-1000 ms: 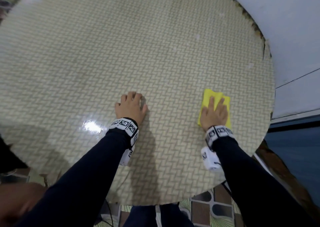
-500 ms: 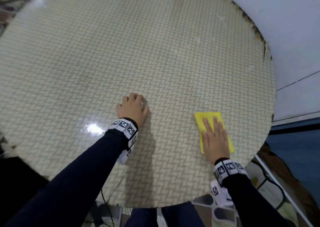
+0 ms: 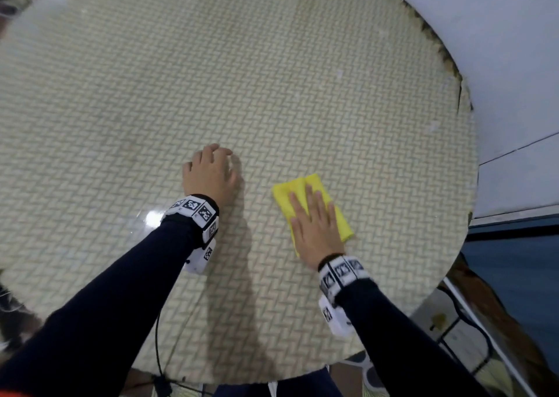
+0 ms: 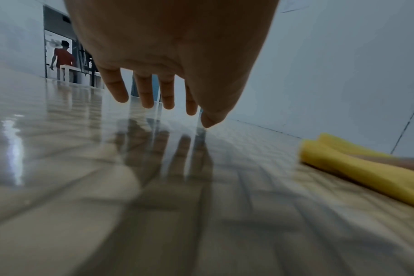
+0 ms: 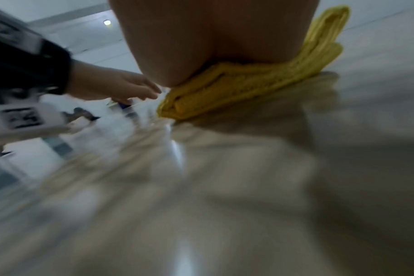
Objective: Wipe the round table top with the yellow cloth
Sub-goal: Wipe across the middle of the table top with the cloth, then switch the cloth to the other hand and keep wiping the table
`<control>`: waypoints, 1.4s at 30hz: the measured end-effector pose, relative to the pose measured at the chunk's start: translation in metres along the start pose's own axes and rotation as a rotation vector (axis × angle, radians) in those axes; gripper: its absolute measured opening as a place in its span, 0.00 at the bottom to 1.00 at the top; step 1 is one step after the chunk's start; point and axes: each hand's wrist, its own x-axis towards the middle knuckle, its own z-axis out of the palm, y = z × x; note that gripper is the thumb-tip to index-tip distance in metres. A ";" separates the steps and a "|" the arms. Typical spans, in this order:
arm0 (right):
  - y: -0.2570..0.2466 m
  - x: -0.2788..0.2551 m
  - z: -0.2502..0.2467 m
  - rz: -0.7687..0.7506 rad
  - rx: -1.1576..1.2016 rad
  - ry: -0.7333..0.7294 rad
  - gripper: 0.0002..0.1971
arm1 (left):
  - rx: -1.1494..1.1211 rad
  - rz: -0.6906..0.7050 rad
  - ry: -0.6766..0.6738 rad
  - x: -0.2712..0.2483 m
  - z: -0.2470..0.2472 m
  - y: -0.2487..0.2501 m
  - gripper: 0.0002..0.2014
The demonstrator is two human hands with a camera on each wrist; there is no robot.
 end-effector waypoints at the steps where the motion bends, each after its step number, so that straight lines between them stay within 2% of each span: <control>1: 0.010 -0.014 0.001 -0.046 -0.005 -0.038 0.28 | 0.004 -0.004 0.004 0.004 0.001 0.001 0.18; 3: 0.041 -0.033 -0.004 -0.019 -0.005 -0.100 0.28 | 0.022 0.000 -0.034 0.011 0.004 0.001 0.19; 6: 0.090 -0.027 -0.023 0.217 0.023 -0.138 0.30 | 0.062 -0.004 -0.127 0.018 0.005 0.002 0.19; 9: 0.107 0.015 -0.043 0.406 0.072 -0.083 0.31 | 0.070 -0.028 -0.170 0.020 0.004 0.002 0.20; 12: 0.091 0.066 -0.056 0.511 0.118 0.005 0.31 | 0.067 -0.048 -0.187 0.019 0.005 0.002 0.21; 14: 0.067 0.090 -0.056 0.466 0.101 0.016 0.30 | 0.076 -0.053 -0.194 0.019 0.004 0.005 0.21; 17: 0.023 0.097 -0.045 0.273 0.039 0.019 0.29 | 0.078 -0.047 -0.195 0.019 0.005 0.005 0.20; 20: -0.003 0.062 -0.023 -0.002 -0.022 -0.007 0.28 | 0.099 -0.011 -0.116 0.015 0.008 0.003 0.20; 22: 0.006 0.029 -0.011 -0.188 -0.087 -0.016 0.28 | 0.087 -0.032 -0.050 0.011 0.012 0.001 0.22; 23: 0.020 0.018 -0.007 -0.233 -0.104 -0.016 0.28 | 0.070 -0.057 -0.032 0.010 0.014 -0.002 0.24; 25: 0.053 0.011 -0.011 -0.149 -0.110 -0.023 0.27 | 0.040 -0.086 0.007 0.009 0.015 -0.009 0.28; 27: 0.081 0.023 -0.025 0.064 -0.093 0.012 0.30 | 0.018 -0.086 0.063 0.009 0.012 -0.017 0.32; 29: 0.088 0.054 -0.041 0.293 -0.014 0.028 0.31 | -0.008 -0.105 0.073 0.010 0.008 -0.026 0.32; 31: 0.071 0.089 -0.052 0.424 0.069 0.041 0.30 | -0.013 -0.123 0.041 0.013 0.003 -0.035 0.32; 33: 0.038 0.118 -0.056 0.398 0.051 0.031 0.30 | 0.002 -0.115 0.014 0.014 -0.001 -0.046 0.32; 36: -0.020 0.127 -0.045 0.186 -0.001 -0.012 0.29 | 0.017 -0.094 -0.001 0.017 -0.005 -0.057 0.32; 38: -0.047 0.101 -0.028 0.015 -0.047 -0.041 0.28 | 0.015 -0.082 -0.015 0.017 -0.004 -0.059 0.31; 40: -0.054 0.062 -0.010 -0.119 -0.087 -0.015 0.28 | 0.010 -0.065 -0.019 0.018 -0.003 -0.057 0.29; 42: -0.038 0.033 -0.005 -0.097 -0.081 -0.058 0.29 | 0.015 -0.047 -0.036 0.019 -0.004 -0.056 0.28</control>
